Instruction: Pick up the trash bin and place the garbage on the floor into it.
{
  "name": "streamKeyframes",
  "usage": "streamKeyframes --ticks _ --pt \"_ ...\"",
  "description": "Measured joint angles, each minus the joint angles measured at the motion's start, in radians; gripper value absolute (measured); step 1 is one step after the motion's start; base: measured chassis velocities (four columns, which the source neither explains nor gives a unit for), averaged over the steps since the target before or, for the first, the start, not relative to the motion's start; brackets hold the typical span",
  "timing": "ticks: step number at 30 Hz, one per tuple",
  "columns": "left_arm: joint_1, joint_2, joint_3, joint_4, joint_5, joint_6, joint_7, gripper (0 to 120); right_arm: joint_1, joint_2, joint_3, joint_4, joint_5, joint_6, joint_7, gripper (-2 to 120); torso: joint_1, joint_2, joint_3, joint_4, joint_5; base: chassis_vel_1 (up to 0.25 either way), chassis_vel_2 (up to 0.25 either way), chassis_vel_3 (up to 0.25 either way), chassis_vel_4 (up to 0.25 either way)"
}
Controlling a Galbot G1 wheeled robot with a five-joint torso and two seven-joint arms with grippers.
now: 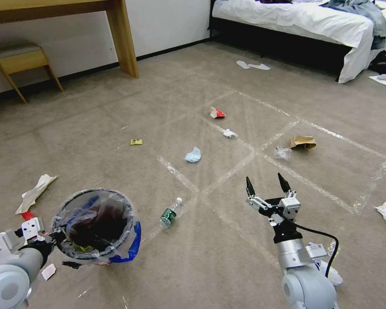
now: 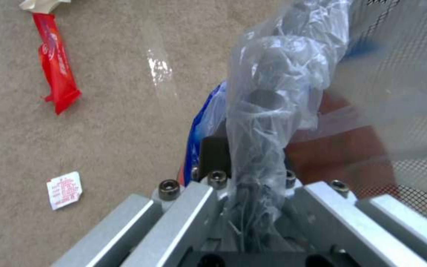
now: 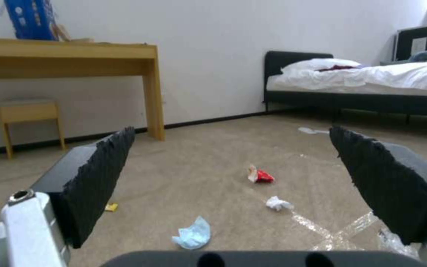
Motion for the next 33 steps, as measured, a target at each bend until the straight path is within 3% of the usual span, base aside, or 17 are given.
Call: streamKeyframes --ticks 33 --pt "0.004 -0.010 0.001 -0.010 0.004 -0.001 0.001 1 -0.004 -0.006 0.000 0.004 -0.006 0.002 0.012 100 0.000 0.000 0.000 0.0000 0.0000 -0.010 0.008 0.012 -0.009"
